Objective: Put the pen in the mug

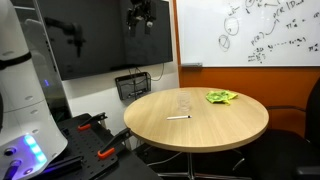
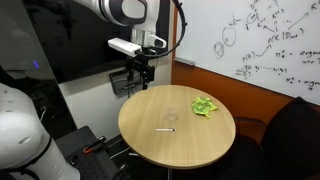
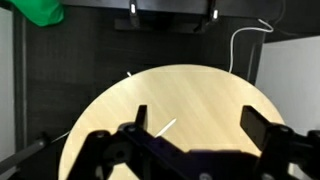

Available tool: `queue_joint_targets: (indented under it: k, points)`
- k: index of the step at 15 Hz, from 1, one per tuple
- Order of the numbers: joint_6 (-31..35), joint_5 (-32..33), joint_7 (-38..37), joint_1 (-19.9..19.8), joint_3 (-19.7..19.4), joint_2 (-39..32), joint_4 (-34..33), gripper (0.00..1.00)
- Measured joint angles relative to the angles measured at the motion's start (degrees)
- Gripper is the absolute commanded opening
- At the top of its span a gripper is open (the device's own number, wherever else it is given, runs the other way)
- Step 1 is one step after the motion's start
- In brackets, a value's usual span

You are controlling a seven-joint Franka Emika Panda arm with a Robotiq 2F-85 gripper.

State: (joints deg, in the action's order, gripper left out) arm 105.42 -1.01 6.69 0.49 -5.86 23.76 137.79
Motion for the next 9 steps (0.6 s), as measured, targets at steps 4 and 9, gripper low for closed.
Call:
queue_joint_targets:
  k: [4, 9]
  points:
    - [16.1, -6.3, -6.0, 0.1, 2.0, -6.7, 4.9, 1.00]
    - [37.3, -9.6, -13.0, 0.0, 3.1, -21.4, 6.7, 1.00]
